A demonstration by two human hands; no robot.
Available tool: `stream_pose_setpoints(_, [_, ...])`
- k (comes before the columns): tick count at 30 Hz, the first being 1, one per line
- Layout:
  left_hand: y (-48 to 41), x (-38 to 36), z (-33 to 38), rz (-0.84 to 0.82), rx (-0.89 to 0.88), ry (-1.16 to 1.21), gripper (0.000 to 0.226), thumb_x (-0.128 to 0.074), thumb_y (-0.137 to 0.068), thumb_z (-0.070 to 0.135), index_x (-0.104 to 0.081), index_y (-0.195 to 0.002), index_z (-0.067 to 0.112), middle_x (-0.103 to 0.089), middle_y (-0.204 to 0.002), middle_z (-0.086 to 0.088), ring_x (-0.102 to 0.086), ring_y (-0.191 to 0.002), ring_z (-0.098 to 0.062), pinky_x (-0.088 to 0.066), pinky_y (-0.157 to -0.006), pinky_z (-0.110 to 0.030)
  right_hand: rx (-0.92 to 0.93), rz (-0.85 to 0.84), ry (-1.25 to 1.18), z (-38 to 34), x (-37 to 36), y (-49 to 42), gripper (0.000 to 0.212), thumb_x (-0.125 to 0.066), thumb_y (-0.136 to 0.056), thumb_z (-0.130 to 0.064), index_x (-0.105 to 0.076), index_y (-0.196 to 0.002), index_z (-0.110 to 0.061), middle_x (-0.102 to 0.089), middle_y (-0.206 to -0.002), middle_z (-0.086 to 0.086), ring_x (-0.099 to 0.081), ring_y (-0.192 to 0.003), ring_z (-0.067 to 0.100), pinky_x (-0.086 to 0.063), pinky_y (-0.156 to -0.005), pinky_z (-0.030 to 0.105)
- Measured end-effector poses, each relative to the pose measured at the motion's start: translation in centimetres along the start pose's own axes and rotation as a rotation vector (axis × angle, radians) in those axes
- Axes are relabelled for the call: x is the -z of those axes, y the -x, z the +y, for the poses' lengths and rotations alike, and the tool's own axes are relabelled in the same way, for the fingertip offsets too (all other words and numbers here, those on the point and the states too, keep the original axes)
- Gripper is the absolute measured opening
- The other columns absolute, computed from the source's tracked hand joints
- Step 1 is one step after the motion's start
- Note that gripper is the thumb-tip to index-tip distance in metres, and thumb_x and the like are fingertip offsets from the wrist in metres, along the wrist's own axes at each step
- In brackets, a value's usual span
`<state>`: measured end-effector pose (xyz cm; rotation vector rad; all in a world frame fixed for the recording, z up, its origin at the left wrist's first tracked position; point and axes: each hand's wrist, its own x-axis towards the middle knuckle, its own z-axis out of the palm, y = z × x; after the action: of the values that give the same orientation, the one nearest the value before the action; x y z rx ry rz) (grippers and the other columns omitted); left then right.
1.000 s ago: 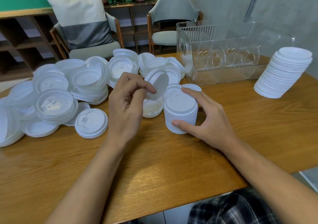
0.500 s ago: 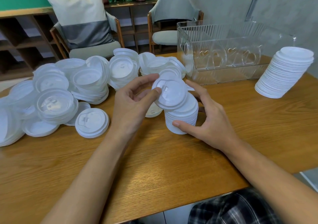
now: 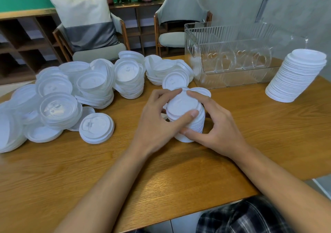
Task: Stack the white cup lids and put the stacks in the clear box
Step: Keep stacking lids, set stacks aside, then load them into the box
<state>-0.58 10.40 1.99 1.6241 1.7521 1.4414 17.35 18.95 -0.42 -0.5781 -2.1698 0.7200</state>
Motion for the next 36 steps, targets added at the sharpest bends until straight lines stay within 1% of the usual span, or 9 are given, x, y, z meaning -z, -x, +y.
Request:
stream_pose_setpoints(4, [0.1,0.2,0.1,0.043,-0.041,0.009,0.08,-0.082,-0.073,0.06,-0.059,-0.144,0.032,-0.063,-0.126,0.015,-0.059,-0.123,-0.004,-0.047,-0.095,-0.012,-0.014,-0.008,-0.011,-0.1,0.0,0.0,0.087,-0.082,-0.08,-0.049,-0.045,-0.154,-0.025,-0.057,-0.145,-0.011,-0.052,-0.135,0.004,-0.045,-0.108,0.022])
stream_pose_setpoints(7, [0.0,0.3,0.2,0.035,-0.045,0.051,0.076,-0.088,-0.074,0.051,-0.06,-0.142,0.03,-0.067,-0.124,0.014,-0.062,-0.122,-0.007,-0.051,-0.1,-0.022,-0.02,-0.007,-0.03,-0.1,0.0,0.0,0.089,-0.083,-0.08,-0.048,-0.043,-0.156,-0.025,-0.056,-0.146,-0.013,-0.052,-0.135,0.003,-0.047,-0.106,0.022])
stream_pose_setpoints(10, [0.2,0.1,0.3,0.033,-0.052,0.038,0.072,-0.093,-0.074,0.044,-0.063,-0.138,0.027,-0.069,-0.125,0.013,-0.063,-0.122,-0.006,-0.052,-0.1,-0.023,-0.013,0.0,-0.019,-0.2,-0.1,0.0,0.088,-0.081,-0.08,-0.051,-0.044,-0.155,-0.025,-0.055,-0.145,-0.016,-0.051,-0.135,-0.001,-0.044,-0.106,0.016])
stream_pose_setpoints(18, [0.6,-0.2,0.1,-0.004,-0.005,0.099,0.066,-0.091,-0.071,0.044,-0.066,-0.13,0.03,-0.066,-0.127,0.014,-0.061,-0.125,-0.006,-0.053,-0.102,-0.031,0.008,-0.01,0.014,0.1,0.0,0.0,0.084,-0.082,-0.081,-0.047,-0.049,-0.154,-0.021,-0.058,-0.145,-0.008,-0.05,-0.137,-0.001,-0.04,-0.107,0.013])
stream_pose_setpoints(23, [0.8,-0.3,-0.4,-0.049,0.019,0.153,0.068,-0.09,-0.071,0.044,-0.062,-0.131,0.03,-0.064,-0.131,0.013,-0.059,-0.128,-0.005,-0.051,-0.1,-0.026,0.002,-0.017,-0.001,0.1,0.1,0.1,0.083,-0.084,-0.08,-0.044,-0.051,-0.152,-0.022,-0.059,-0.144,-0.009,-0.051,-0.136,0.0,-0.042,-0.106,0.014])
stream_pose_setpoints(27, [0.5,0.7,-1.0,-0.067,-0.052,0.072,0.061,-0.074,-0.084,0.055,-0.062,-0.136,0.027,-0.063,-0.132,0.013,-0.057,-0.13,-0.008,-0.048,-0.102,-0.023,-0.006,-0.001,0.012,0.2,0.2,0.0,0.083,-0.089,-0.078,-0.04,-0.053,-0.151,-0.021,-0.059,-0.144,-0.012,-0.051,-0.136,0.0,-0.042,-0.107,0.016])
stream_pose_setpoints(30, [0.1,2.6,-2.1,0.047,-0.044,-0.022,0.05,-0.058,-0.095,0.057,-0.062,-0.136,0.028,-0.067,-0.131,0.017,-0.059,-0.128,-0.002,-0.045,-0.103,-0.021,-0.022,0.05,0.031,0.5,0.3,0.0,0.083,-0.091,-0.077,-0.04,-0.055,-0.149,-0.019,-0.059,-0.141,-0.013,-0.053,-0.133,-0.002,-0.043,-0.104,0.014])
stream_pose_setpoints(33, [-0.3,3.4,-3.2,0.064,0.065,-0.238,0.048,-0.072,-0.089,0.052,-0.062,-0.133,0.033,-0.063,-0.131,0.021,-0.054,-0.12,0.008,-0.035,-0.094,-0.004,-0.037,0.065,0.034,0.7,0.4,0.0,0.082,-0.088,-0.077,-0.044,-0.054,-0.148,-0.022,-0.06,-0.141,-0.011,-0.054,-0.132,0.001,-0.043,-0.103,0.014])
stream_pose_setpoints(36, [-0.4,3.2,-4.4,-0.028,0.067,-0.379,0.055,-0.081,-0.082,0.054,-0.063,-0.129,0.033,-0.063,-0.127,0.018,-0.055,-0.116,0.001,-0.037,-0.093,-0.011,-0.039,0.059,0.036,0.7,0.4,0.0,0.082,-0.087,-0.077,-0.046,-0.053,-0.149,-0.024,-0.06,-0.141,-0.012,-0.053,-0.133,0.001,-0.043,-0.103,0.015])
